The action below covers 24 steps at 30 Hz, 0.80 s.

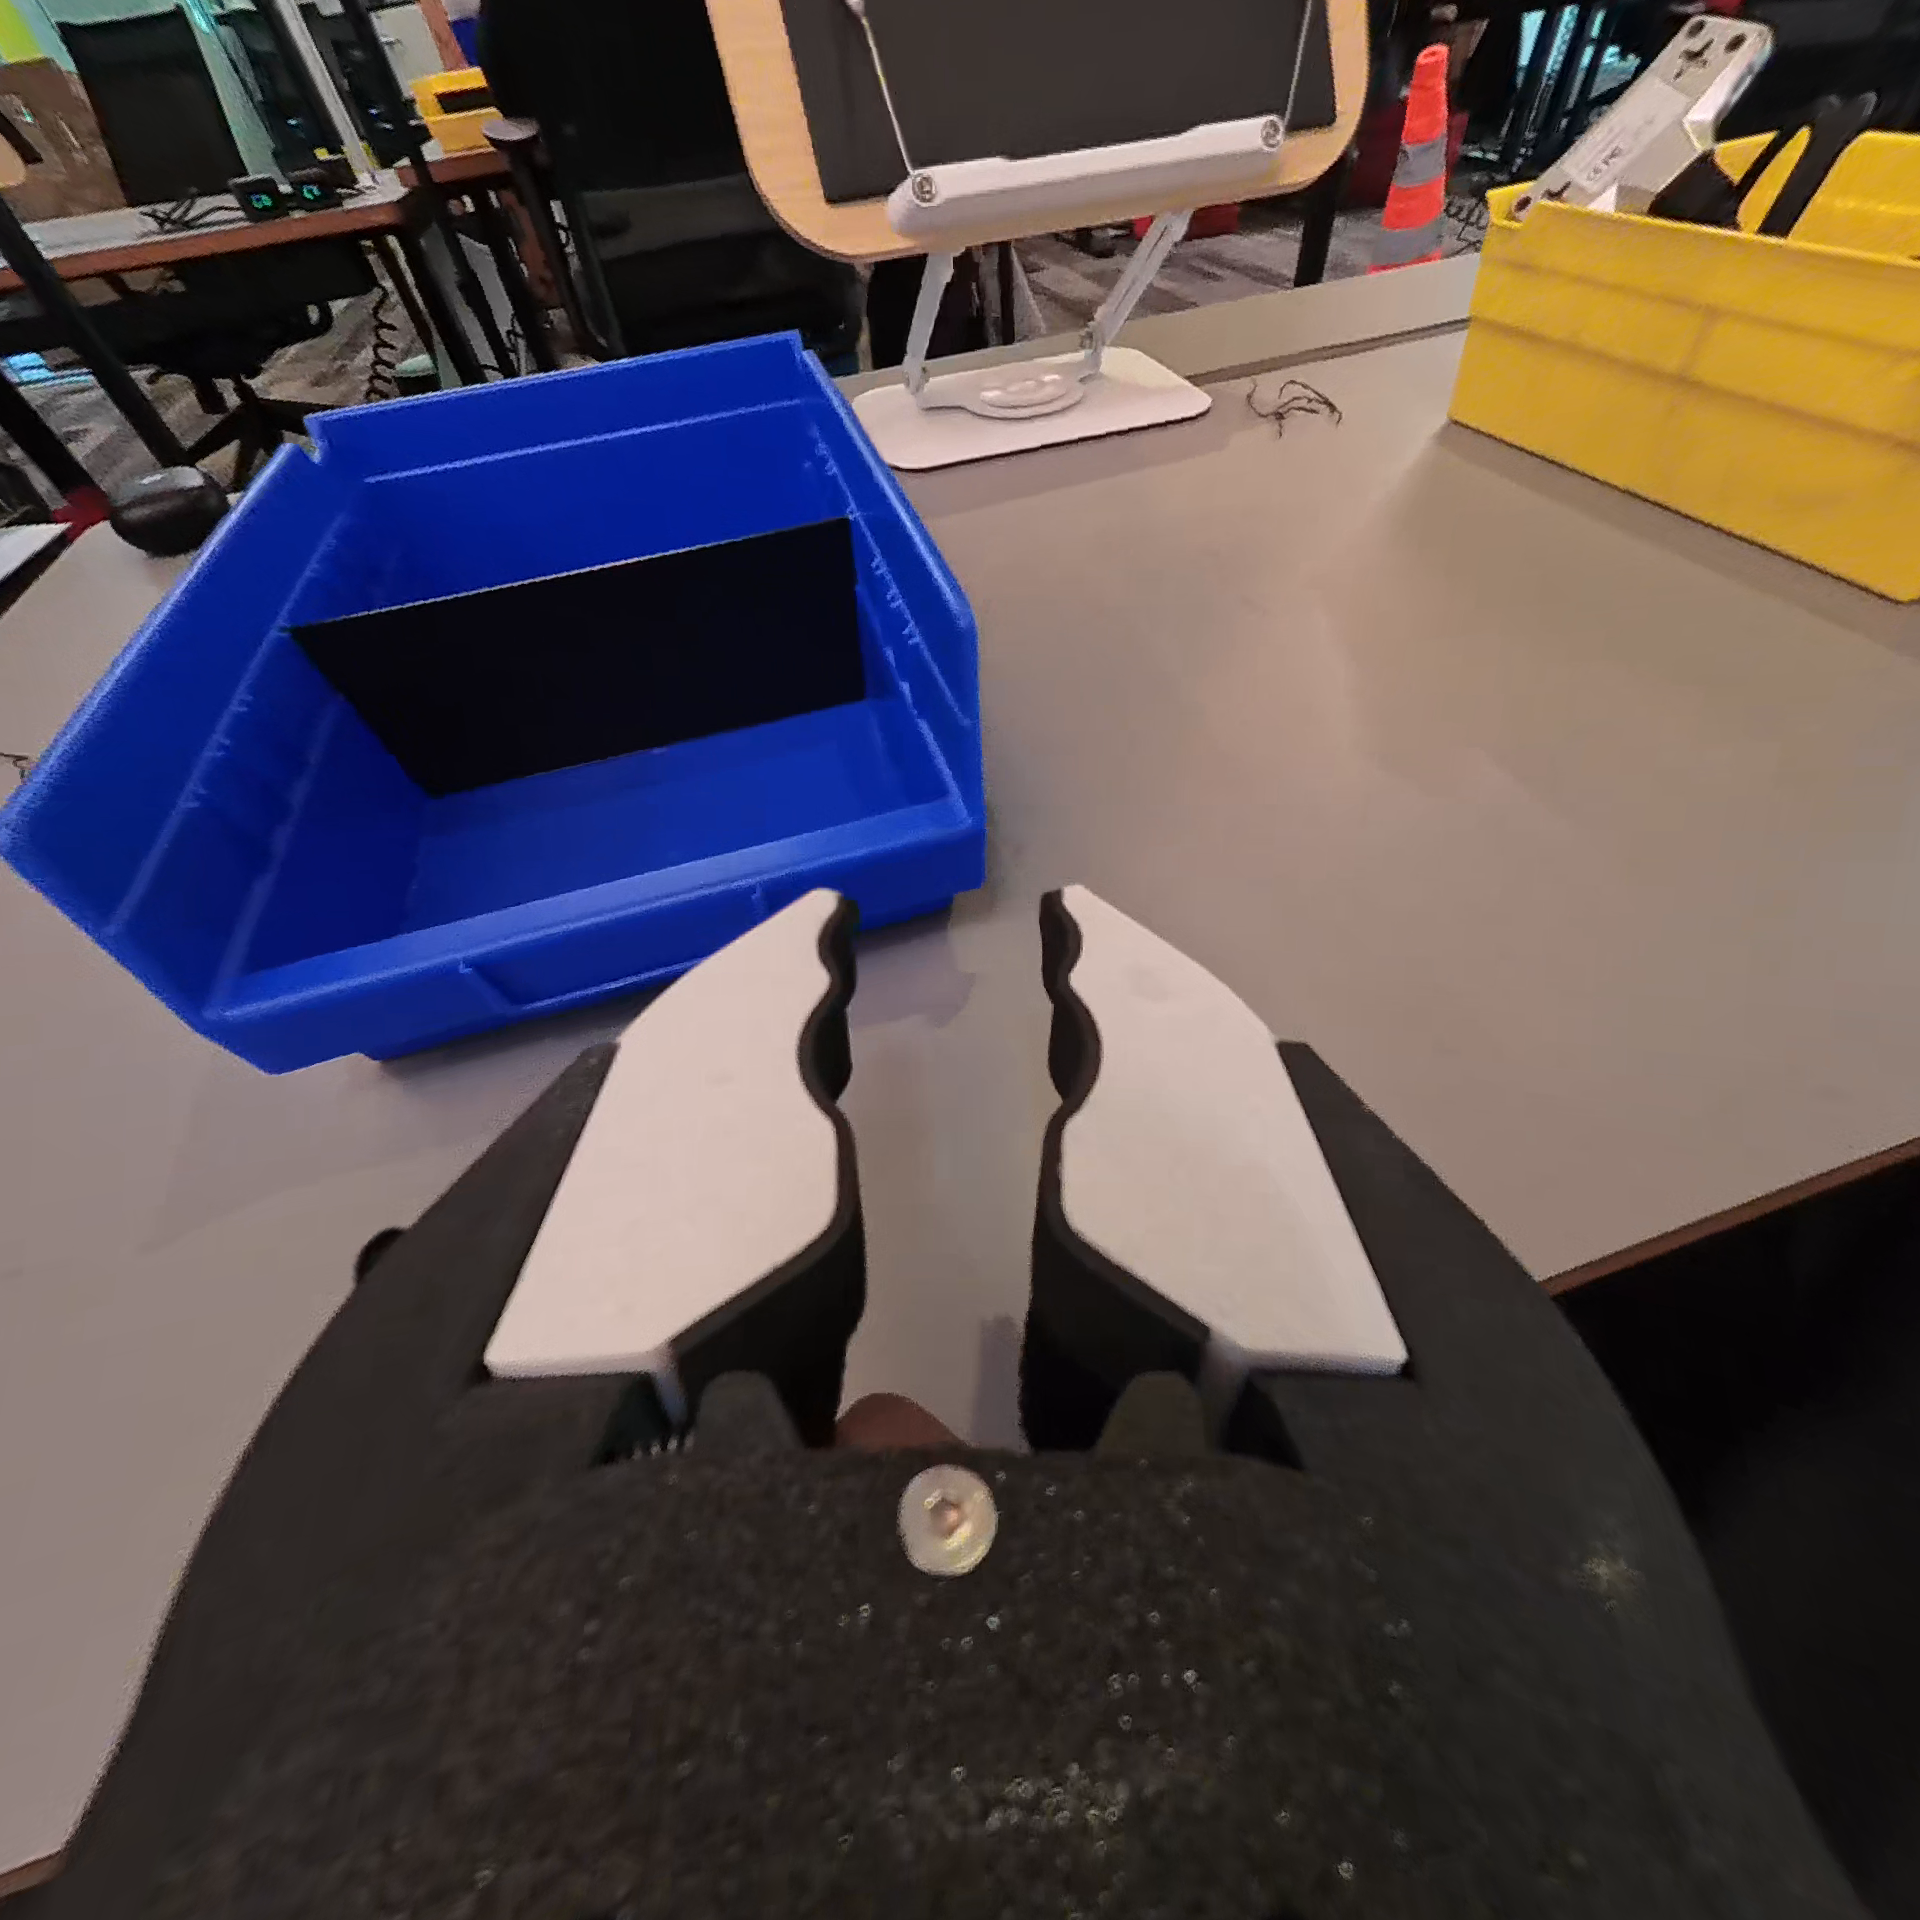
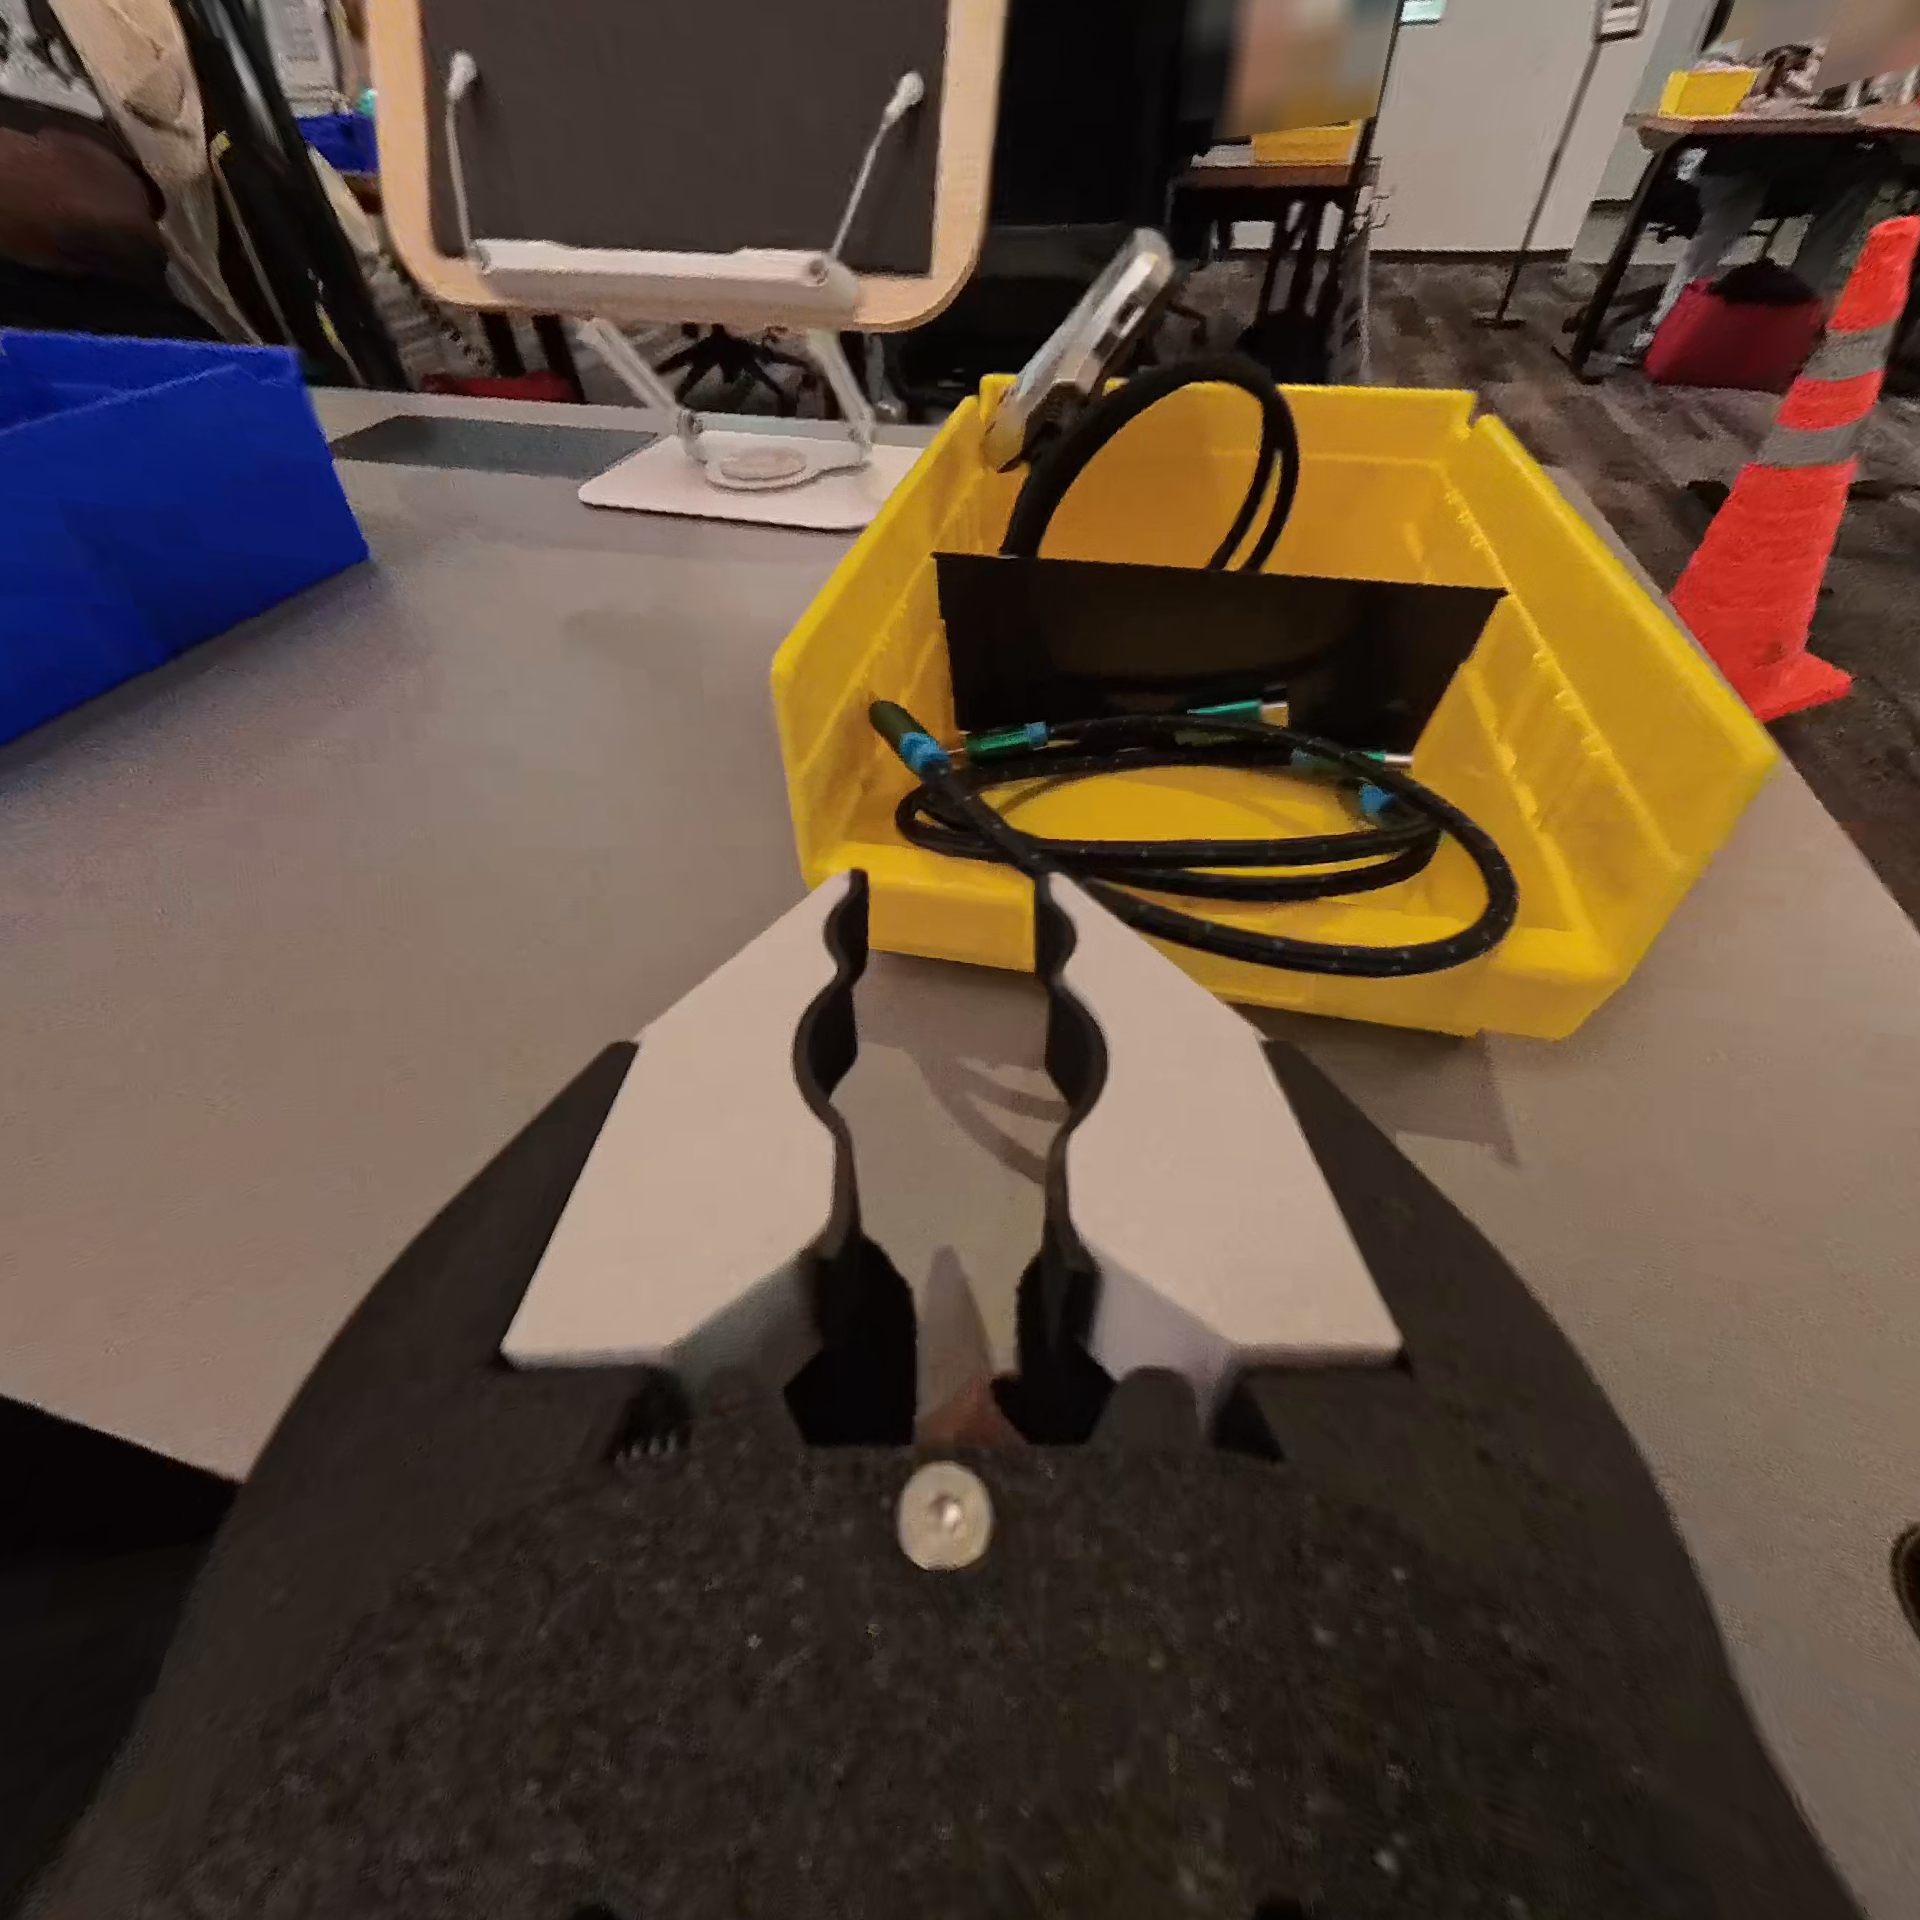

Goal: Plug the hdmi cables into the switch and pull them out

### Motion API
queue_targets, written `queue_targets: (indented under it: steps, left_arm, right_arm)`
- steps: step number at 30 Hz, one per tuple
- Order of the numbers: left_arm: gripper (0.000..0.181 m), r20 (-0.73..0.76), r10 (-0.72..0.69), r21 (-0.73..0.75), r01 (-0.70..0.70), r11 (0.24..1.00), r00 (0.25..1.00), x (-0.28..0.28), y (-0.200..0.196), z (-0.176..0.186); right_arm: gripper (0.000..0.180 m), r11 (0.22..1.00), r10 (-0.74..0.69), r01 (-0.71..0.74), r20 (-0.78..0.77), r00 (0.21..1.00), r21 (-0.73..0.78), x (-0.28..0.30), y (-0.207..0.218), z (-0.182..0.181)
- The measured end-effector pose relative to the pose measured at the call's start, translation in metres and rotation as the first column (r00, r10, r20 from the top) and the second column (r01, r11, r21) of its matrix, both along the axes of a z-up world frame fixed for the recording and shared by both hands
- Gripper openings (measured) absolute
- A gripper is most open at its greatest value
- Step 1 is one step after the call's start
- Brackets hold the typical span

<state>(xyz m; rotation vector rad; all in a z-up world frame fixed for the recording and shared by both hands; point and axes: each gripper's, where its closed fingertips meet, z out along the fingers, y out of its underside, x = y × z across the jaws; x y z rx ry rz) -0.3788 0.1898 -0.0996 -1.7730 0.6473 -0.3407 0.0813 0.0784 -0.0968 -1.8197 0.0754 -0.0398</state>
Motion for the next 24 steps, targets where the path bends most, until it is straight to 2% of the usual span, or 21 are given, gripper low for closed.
queue_targets:
  steps: [3, 7, 9, 13, 14, 18, 24]
  left_arm:
    - [0.033, -0.055, -0.014, 0.016, 0.015, 1.000, 0.998, 0.002, -0.001, -0.005]
    - [0.037, -0.086, -0.007, 0.062, 0.012, 0.998, 0.996, 0.002, 0.002, -0.005]
    - [0.036, -0.076, -0.015, 0.052, 0.019, 0.998, 0.997, 0.004, 0.002, -0.005]
    - [0.033, 0.000, -0.044, -0.063, 0.044, 0.997, 0.999, 0.009, -0.006, -0.011]
    - [0.033, 0.021, -0.048, -0.084, 0.050, 0.995, 0.999, 0.010, -0.009, -0.011]
    - [0.033, 0.014, -0.036, -0.094, 0.037, 0.995, 0.999, 0.008, -0.009, -0.013]
    - [0.034, -0.055, -0.064, -0.071, 0.060, 0.996, 0.996, 0.019, -0.009, -0.020]
  right_arm:
    - [0.031, 0.993, 0.119, -0.117, 0.094, 0.988, -0.028, -0.030, 0.006, -0.004]
    - [0.041, 0.981, 0.169, -0.163, 0.047, 0.985, -0.102, -0.065, 0.025, -0.022]
    - [0.042, 0.991, 0.069, -0.060, 0.078, 0.995, -0.118, -0.060, 0.037, -0.024]
    - [0.044, 0.992, -0.087, 0.103, 0.194, 0.977, -0.078, -0.045, 0.060, -0.020]
    - [0.044, 0.988, -0.113, 0.129, 0.181, 0.977, -0.080, -0.041, 0.066, -0.020]
    - [0.051, 0.987, -0.060, 0.061, 0.011, 0.998, -0.149, -0.049, 0.089, -0.035]
    - [0.061, 0.989, -0.010, -0.001, -0.073, 0.997, -0.145, -0.060, 0.094, -0.033]
